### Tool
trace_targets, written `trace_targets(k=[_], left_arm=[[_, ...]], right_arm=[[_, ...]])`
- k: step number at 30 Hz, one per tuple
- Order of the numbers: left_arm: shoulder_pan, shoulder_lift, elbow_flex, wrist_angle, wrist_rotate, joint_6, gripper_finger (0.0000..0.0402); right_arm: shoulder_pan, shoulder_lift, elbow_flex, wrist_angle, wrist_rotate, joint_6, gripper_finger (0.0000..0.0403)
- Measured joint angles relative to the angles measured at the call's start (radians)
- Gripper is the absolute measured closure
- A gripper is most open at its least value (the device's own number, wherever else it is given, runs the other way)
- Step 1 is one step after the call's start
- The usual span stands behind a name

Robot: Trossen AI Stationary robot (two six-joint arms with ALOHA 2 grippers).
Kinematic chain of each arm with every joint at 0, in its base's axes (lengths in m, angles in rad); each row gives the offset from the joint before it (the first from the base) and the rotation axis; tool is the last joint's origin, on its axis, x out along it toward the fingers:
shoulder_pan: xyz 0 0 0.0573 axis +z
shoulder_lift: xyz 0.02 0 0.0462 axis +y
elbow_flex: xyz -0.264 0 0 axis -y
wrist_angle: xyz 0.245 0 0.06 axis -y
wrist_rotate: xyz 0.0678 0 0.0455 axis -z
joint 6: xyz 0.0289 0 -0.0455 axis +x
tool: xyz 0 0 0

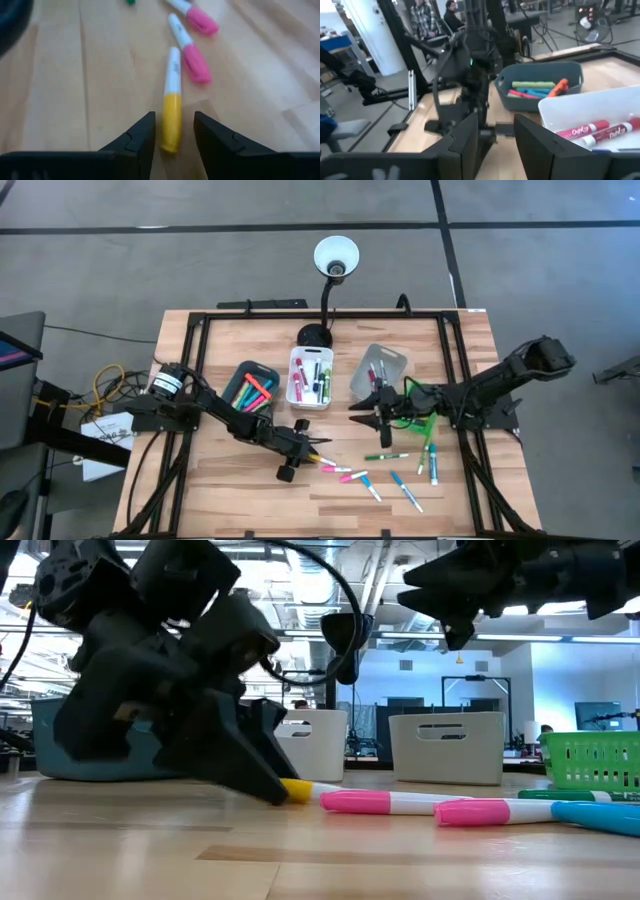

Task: Pick & Place Markers
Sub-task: Put the yellow mini marker into the green bin

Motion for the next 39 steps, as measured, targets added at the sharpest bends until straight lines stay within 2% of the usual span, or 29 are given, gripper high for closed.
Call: trace_targets(k=[6, 14, 18, 24, 29, 34, 39], left_arm=[[0.005, 0.029, 0.001, 0.019, -0.002, 0.0, 0.0276], [0.011, 0.017, 0.002, 0.023, -0.023, 0.029, 0.0366], [0.01, -0.003, -0.002, 0.001, -0.055, 0.042, 0.0368], [0.002, -0.157, -0.061, -0.028, -0.182, 0.036, 0.0355], [-0.014, -0.344, -0.169, -0.035, -0.301, 0.011, 0.0366], [-0.021, -0.469, -0.235, -0.03, -0.385, -0.032, 0.0361], [-0.022, -0.483, -0.251, -0.026, -0.395, -0.034, 0.0363]], right_arm=[[-0.015, 0.08, 0.011, 0.022, 0.003, 0.006, 0.0285], [-0.033, 0.23, 0.116, 0.017, -0.001, -0.009, 0.0283], [-0.032, 0.296, 0.198, -0.058, -0.058, -0.011, 0.0266], [-0.028, 0.366, 0.33, -0.259, -0.05, -0.062, 0.0219], [-0.026, 0.405, 0.373, -0.317, -0.05, -0.064, 0.0196], [-0.042, 0.451, 0.396, -0.269, -0.047, -0.098, 0.0196], [-0.062, 0.519, 0.461, -0.22, -0.044, -0.141, 0.0215]])
